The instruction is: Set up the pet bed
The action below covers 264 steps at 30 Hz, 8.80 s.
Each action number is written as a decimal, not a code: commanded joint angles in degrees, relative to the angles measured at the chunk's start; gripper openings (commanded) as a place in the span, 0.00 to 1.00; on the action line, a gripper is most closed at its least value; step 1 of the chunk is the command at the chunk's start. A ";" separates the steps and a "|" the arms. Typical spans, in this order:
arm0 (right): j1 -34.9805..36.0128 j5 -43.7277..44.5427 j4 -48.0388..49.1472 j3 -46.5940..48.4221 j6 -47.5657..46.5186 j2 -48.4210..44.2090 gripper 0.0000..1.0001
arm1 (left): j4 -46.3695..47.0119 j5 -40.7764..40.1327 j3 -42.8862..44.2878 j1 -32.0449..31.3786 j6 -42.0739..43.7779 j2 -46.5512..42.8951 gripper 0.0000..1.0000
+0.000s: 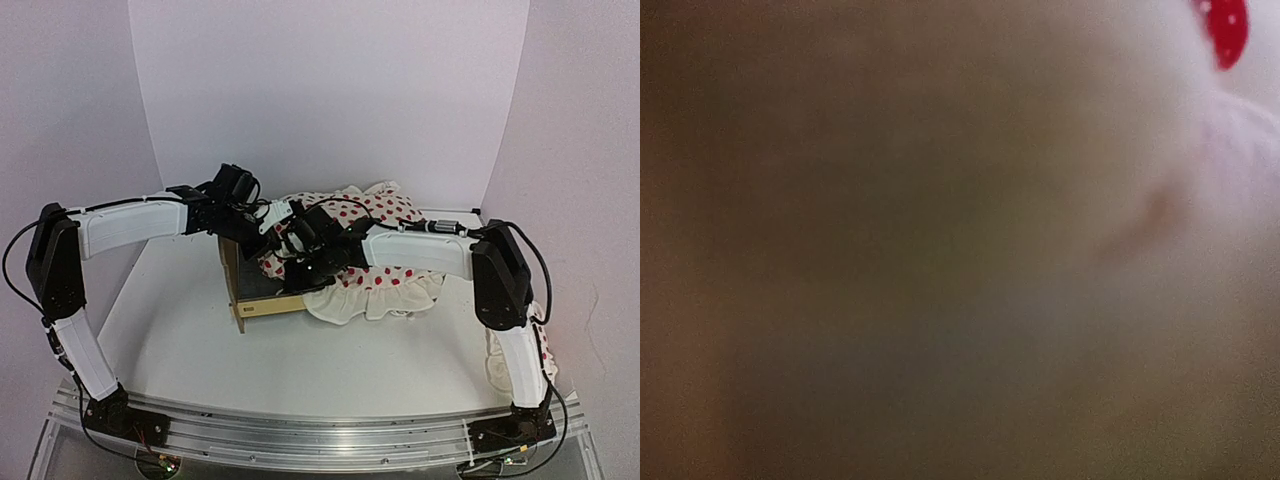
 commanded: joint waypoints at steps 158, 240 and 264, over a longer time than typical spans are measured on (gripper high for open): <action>-4.40 -5.46 13.07 -23.50 4.91 -22.39 0.30 | -36.42 17.77 1.12 -6.55 28.72 0.98 0.18; -4.47 -5.48 13.07 -23.31 4.20 -22.47 0.33 | -18.17 5.61 -11.52 -11.27 42.06 5.52 0.39; -4.44 -5.71 12.16 -26.74 3.15 -29.41 0.30 | -30.99 12.24 -4.69 -8.58 39.23 -2.62 0.56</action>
